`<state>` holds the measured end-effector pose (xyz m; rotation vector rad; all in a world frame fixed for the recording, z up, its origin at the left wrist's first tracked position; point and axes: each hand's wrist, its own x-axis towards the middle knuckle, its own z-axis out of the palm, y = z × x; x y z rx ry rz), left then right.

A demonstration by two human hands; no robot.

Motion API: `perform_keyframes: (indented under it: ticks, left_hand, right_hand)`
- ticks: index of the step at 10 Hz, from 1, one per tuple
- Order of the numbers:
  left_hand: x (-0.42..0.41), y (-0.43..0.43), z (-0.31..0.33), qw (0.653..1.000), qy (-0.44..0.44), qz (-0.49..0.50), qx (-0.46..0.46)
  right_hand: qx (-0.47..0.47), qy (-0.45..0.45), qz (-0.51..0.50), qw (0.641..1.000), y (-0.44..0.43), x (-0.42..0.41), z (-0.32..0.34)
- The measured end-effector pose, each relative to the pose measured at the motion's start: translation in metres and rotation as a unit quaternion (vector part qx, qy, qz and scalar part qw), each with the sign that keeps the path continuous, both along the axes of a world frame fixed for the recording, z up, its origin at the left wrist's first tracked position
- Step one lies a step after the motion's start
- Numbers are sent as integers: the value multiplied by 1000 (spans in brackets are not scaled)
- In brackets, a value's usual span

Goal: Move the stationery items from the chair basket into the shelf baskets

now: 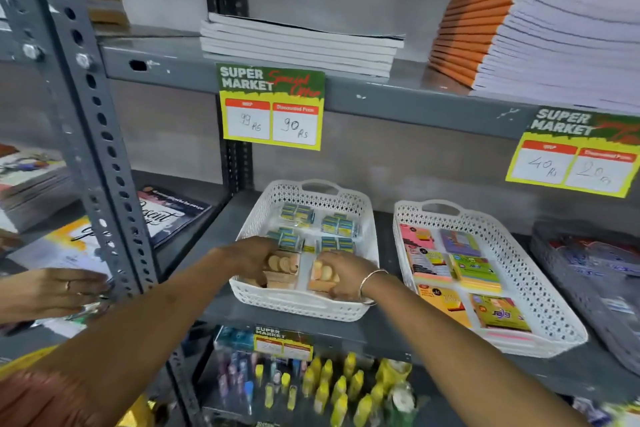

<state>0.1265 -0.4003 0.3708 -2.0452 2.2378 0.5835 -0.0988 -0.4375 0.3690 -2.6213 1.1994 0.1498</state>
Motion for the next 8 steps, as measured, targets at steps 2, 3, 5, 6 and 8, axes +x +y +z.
perform_keyframes:
  ticks: [2, 3, 5, 6, 8]
  left_hand:
    - [0, 0, -2, 999, -6, -28, -27]
    - [2, -2, -4, 999, -5, -31, -29]
    - [5, -5, -11, 999, 8, -21, -43]
    - [4, -1, -8, 999, -11, -14, -45]
    - [-24, 30, 18, 954, -5, 54, -296]
  right_hand:
    - [-17, -1, -6, 1000, 0, 2, -2]
    - [-22, 3, -5, 1000, 1, 2, -1]
    - [-19, 4, -4, 1000, -2, 1, -5]
    - [-7, 2, 2, 1000, 3, -2, 1]
    - [-183, -153, 7, 971, 28, -22, 42]
